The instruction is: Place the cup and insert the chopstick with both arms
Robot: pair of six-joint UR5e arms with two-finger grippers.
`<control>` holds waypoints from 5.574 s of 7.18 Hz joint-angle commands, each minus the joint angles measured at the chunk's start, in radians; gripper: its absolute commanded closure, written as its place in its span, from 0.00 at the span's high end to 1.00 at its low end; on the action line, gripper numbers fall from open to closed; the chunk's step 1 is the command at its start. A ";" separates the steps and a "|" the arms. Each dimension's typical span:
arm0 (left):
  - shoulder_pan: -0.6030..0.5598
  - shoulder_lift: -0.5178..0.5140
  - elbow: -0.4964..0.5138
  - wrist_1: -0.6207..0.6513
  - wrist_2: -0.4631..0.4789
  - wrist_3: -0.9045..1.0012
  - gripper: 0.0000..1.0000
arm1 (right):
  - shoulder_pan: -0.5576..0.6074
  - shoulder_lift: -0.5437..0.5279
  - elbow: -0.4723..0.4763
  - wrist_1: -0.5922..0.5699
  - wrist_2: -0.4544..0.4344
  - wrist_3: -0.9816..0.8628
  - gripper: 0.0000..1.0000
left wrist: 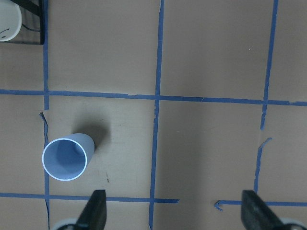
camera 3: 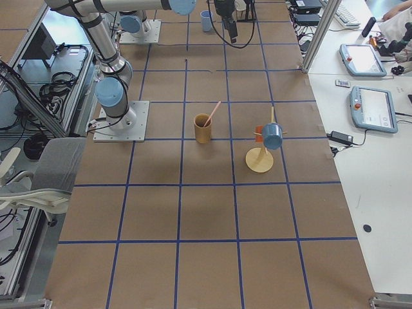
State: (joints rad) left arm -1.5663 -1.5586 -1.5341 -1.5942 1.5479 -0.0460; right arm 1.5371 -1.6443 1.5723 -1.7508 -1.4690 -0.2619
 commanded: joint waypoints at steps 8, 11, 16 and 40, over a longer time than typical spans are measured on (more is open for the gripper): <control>-0.001 0.006 -0.027 0.002 -0.002 0.032 1.00 | 0.000 0.003 0.000 0.001 0.006 0.000 1.00; 0.000 0.006 -0.040 0.006 0.001 0.047 1.00 | 0.000 0.001 0.000 0.001 0.004 0.001 1.00; 0.182 -0.056 -0.351 0.263 0.080 0.200 1.00 | 0.000 -0.002 0.000 0.008 0.003 0.004 1.00; -0.508 -0.484 -0.066 0.554 0.029 -0.313 0.00 | -0.311 0.142 0.276 -0.099 -0.195 -0.405 0.93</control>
State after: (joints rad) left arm -2.0731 -1.9839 -1.6681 -1.0378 1.5675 -0.3982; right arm 1.2317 -1.5075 1.8437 -1.8381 -1.6696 -0.6322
